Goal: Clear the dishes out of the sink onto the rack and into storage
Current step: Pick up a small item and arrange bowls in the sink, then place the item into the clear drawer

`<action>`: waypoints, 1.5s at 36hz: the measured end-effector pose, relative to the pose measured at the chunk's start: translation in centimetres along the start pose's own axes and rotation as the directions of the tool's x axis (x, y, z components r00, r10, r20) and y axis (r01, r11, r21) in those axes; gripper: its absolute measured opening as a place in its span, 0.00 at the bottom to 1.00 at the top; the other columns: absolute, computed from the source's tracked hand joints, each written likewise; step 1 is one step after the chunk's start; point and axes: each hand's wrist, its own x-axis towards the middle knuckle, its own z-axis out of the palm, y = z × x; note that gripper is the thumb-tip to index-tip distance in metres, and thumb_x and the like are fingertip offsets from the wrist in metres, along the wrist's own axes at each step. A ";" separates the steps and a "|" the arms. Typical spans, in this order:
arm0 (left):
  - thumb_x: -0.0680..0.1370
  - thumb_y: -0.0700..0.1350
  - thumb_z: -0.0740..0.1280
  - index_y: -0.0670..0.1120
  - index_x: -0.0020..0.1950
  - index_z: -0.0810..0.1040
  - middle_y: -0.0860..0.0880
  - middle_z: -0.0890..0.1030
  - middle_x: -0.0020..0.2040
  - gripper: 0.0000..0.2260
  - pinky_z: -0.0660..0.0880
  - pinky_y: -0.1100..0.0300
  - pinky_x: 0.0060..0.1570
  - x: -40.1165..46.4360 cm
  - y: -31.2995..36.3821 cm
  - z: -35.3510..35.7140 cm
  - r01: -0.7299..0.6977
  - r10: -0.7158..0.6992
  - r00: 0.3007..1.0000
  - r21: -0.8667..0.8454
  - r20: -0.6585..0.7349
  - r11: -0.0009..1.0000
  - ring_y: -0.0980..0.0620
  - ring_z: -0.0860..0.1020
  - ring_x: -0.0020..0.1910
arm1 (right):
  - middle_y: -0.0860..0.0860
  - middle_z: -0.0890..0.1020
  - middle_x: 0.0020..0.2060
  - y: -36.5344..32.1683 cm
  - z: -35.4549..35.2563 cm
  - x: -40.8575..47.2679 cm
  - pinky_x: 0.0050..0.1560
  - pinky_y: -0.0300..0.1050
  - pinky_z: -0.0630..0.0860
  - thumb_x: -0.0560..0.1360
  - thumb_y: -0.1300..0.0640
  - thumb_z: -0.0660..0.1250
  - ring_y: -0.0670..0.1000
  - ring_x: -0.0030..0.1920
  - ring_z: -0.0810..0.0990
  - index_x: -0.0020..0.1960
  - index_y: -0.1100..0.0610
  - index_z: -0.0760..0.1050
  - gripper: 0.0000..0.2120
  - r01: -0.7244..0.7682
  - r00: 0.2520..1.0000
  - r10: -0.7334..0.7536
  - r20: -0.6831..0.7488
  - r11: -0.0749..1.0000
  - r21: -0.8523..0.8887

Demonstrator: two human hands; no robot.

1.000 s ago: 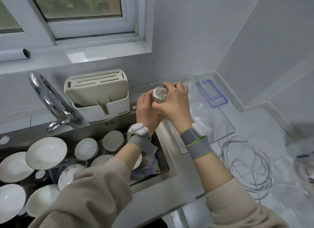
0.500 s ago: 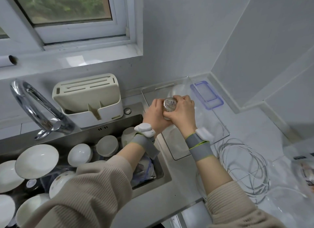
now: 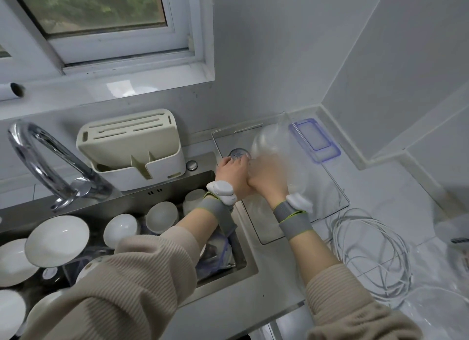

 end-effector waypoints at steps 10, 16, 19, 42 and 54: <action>0.71 0.57 0.66 0.42 0.58 0.70 0.47 0.82 0.51 0.23 0.60 0.60 0.66 0.9 -0.1 -0.3 0.055 -0.064 0.995 0.110 0.078 0.992 0.48 0.80 0.52 | 0.59 0.73 0.59 -0.5 0.3 1.5 0.61 0.46 0.64 0.70 0.59 0.67 0.60 0.58 0.72 0.63 0.60 0.72 0.22 0.075 0.997 -0.070 0.041 0.987 -0.145; 0.68 0.55 0.69 0.44 0.57 0.71 0.48 0.82 0.51 0.23 0.60 0.61 0.63 1.4 -0.1 -0.4 0.088 -0.090 0.996 0.089 0.021 0.992 0.47 0.81 0.51 | 0.59 0.74 0.57 -0.5 0.3 2.2 0.61 0.47 0.63 0.68 0.58 0.68 0.59 0.59 0.71 0.61 0.61 0.72 0.22 0.080 0.997 -0.082 -0.008 0.988 -0.131; 0.69 0.55 0.69 0.44 0.58 0.72 0.48 0.82 0.53 0.23 0.56 0.62 0.65 1.4 -0.1 -0.3 0.081 -0.087 0.995 0.112 0.047 0.990 0.48 0.81 0.52 | 0.59 0.73 0.58 -0.2 0.8 2.4 0.60 0.45 0.62 0.69 0.57 0.68 0.59 0.59 0.71 0.61 0.60 0.71 0.21 0.062 0.998 -0.061 0.013 0.991 -0.119; 0.83 0.44 0.52 0.46 0.63 0.73 0.49 0.80 0.59 0.14 0.38 0.44 0.75 1.0 2.4 -0.7 0.162 -0.235 0.942 0.287 0.240 0.944 0.44 0.68 0.68 | 0.60 0.72 0.61 0.8 4.6 3.4 0.59 0.50 0.65 0.80 0.66 0.50 0.60 0.61 0.70 0.62 0.61 0.67 0.13 0.157 0.985 -0.100 0.144 0.867 -0.472; 0.76 0.39 0.64 0.43 0.76 0.62 0.42 0.57 0.78 0.28 0.49 0.57 0.75 -3.7 -0.9 0.9 -0.012 -0.071 0.982 -0.438 -0.174 0.899 0.46 0.50 0.79 | 0.64 0.72 0.61 -2.4 1.5 1.7 0.60 0.51 0.70 0.77 0.60 0.60 0.64 0.62 0.72 0.64 0.63 0.72 0.17 0.071 0.996 -0.058 0.071 0.977 -0.199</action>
